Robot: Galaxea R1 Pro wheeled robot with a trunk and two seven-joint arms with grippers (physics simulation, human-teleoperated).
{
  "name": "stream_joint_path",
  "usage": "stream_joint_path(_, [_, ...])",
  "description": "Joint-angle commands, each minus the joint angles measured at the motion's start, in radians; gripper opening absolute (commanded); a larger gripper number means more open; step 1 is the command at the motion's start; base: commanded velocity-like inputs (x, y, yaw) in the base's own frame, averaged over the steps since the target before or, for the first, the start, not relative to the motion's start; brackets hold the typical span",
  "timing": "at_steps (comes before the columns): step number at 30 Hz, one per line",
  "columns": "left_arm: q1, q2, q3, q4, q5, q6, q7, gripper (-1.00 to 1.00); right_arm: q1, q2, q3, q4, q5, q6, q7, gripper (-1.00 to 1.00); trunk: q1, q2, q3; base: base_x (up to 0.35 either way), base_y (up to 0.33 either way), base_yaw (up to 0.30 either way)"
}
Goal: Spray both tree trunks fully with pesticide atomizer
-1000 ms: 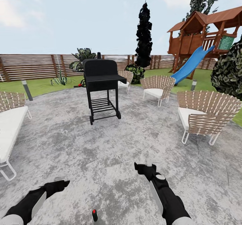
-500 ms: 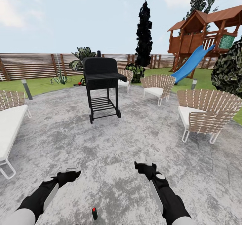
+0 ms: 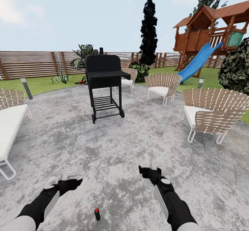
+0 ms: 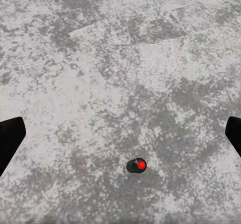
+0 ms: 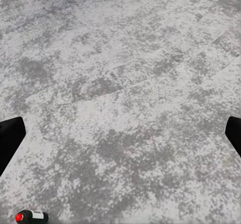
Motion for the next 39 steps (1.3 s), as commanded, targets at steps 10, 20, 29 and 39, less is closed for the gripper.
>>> stream_joint_path(10, [0.0, -0.005, -0.003, 0.003, 0.02, -0.009, 0.01, 1.0, 0.0, 0.0, -0.001, -0.002, 0.0, 0.005, 0.0, 1.0, 0.0, -0.001, -0.015, 0.063, -0.057, 0.146])
stream_joint_path(20, [0.0, -0.02, -0.003, 0.021, 0.022, -0.01, 0.011, 1.0, 0.0, 0.0, 0.0, -0.003, 0.0, 0.005, 0.0, 1.0, 0.0, -0.001, -0.028, 0.049, -0.262, 0.196])
stream_joint_path(29, [0.0, -0.021, 0.001, 0.022, 0.023, -0.007, 0.011, 1.0, 0.0, 0.0, 0.001, -0.005, 0.0, 0.004, 0.0, 1.0, 0.0, -0.001, -0.039, 0.001, -0.276, 0.198])
stream_joint_path(39, [0.0, -0.022, 0.006, 0.022, 0.026, -0.005, 0.011, 1.0, 0.0, 0.0, 0.0, -0.006, 0.0, 0.005, 0.0, 1.0, 0.0, -0.001, -0.049, 0.036, -0.3, 0.227])
